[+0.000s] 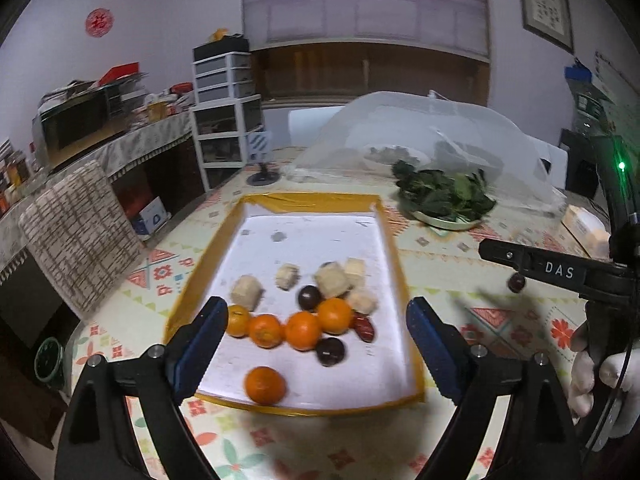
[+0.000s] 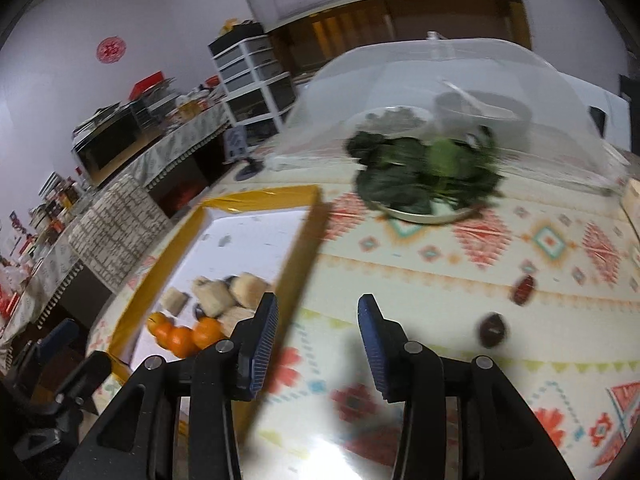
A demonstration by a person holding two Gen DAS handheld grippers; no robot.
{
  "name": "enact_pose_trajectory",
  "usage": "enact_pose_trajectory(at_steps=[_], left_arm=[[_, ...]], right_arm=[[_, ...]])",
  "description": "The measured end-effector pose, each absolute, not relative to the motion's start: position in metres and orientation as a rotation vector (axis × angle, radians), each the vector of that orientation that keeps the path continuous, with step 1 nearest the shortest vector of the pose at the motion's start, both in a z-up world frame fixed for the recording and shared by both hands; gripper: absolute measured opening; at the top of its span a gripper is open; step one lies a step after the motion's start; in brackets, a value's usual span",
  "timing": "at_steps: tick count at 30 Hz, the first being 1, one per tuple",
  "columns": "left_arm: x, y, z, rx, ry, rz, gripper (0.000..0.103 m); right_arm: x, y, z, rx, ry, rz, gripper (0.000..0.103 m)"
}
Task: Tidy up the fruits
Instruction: 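Grasp a red date with the right tool while the left tool approaches a dark plum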
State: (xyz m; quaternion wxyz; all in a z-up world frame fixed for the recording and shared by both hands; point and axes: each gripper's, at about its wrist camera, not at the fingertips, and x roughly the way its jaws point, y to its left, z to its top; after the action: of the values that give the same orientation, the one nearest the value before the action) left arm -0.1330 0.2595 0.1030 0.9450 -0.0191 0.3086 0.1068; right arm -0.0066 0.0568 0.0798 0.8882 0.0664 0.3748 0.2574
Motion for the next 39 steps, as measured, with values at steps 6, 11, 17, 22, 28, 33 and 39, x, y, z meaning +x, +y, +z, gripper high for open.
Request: enact_pose_trajectory(at_steps=[6,11,17,22,28,33,39], left_arm=[[-0.127,0.224,0.102,0.006,0.651,0.171,0.090],[-0.119,0.199,0.100,0.038,0.670,0.144,0.090],[-0.110,0.170,0.097,0.083,0.690,0.117,0.090],[-0.104,0.150,0.094,0.121,0.702,0.094,0.090],[-0.101,0.137,0.091,0.151,0.712,0.078,0.090],[-0.100,0.134,0.090,0.155,0.715,0.072,0.090],[-0.099,0.134,0.089,0.154,0.720,0.066,0.090]], right_arm=[[-0.005,0.006,0.072,0.188,0.779,0.480,0.045],[-0.003,-0.027,0.066,0.226,0.783,0.450,0.045],[0.002,-0.059,0.056,0.265,0.793,0.418,0.045],[0.006,-0.078,0.048,0.294,0.807,0.398,0.045],[0.010,-0.090,0.042,0.309,0.814,0.386,0.045],[0.011,-0.093,0.039,0.313,0.817,0.383,0.045],[0.010,-0.093,0.038,0.312,0.821,0.382,0.045]])
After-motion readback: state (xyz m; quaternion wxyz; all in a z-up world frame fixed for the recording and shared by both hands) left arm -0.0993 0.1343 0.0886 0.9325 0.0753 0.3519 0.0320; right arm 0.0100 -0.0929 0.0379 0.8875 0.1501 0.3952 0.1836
